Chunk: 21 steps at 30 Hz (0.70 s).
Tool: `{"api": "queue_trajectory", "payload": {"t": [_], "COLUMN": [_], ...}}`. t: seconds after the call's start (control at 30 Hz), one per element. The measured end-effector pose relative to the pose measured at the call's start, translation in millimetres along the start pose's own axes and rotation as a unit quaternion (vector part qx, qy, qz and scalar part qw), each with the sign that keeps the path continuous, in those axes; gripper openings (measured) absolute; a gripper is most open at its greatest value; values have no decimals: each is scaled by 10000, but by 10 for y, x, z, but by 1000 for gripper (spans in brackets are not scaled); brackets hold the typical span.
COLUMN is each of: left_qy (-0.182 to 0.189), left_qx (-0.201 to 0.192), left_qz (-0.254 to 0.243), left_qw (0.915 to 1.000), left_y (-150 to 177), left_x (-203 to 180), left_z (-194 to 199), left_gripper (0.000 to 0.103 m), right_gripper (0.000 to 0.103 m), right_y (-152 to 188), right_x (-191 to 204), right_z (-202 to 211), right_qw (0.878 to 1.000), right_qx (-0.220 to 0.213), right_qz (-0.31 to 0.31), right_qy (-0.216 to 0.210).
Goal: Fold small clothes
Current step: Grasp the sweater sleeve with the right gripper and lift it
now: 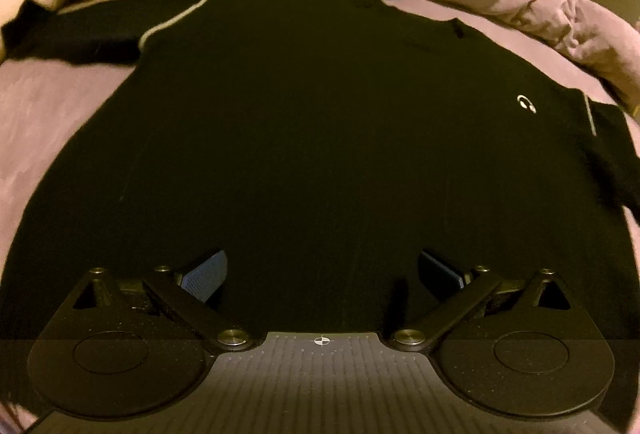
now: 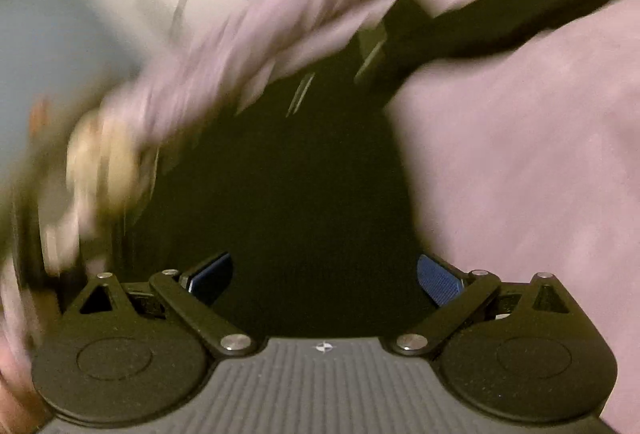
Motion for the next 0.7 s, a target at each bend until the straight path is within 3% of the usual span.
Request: {"api": "queue_trajectory", "payload": {"t": [0.07,0.13,0.2,0.37,0.47,0.53,0.63,0.7], "left_qy": [-10,27,-21,-98,-76,-53,1,36], "left_qx": [63,167,137,-57,-96,-106,-98,-69], "left_qz": [15,77,-4,-326,-274,-257,-213,-175], "left_qw": [10000,9998,9999,9994,9995,9996,9997,9998], "left_y": [5,47,74,125,133,140,135,120], "left_x": [-10,-8,-3,-46,-34,-31,-10,-5], "left_z": [-96,-188,-239,-249,-254,-252,-261,-262], "left_gripper": [103,103,103,103,103,103,103,103], "right_gripper": [98,90,74,52,48,43,11,10], "right_y": [-626,-1138,-1553,-2069,-2246,-2333,-2391,-2418], "right_x": [-541,-1113,-1658,-2583,-2779,-2804,-2813,-2794], "right_z": [87,81,3,-229,-360,-444,-496,-480], "right_qw": [9941,9815,9666,9291,9152,9171,9198,9194], "right_qx": [-798,-1296,-1610,-1960,-2245,-2285,-2221,-2244], "right_qz": [-703,-1266,-1708,-2718,-2986,-2870,-2729,-2769], "right_qy": [206,619,1030,1567,1509,1558,1739,1664]}}
Point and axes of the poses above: each gripper's, at about its wrist camera, not at the fingertips, and z roughly against the way its jaws point, x to its left, y to its underside, the point moved 10 cm from there along -z, roughly the way its jaws point, and after that the axes turned 3 degrees about y, right-handed, at the moved point
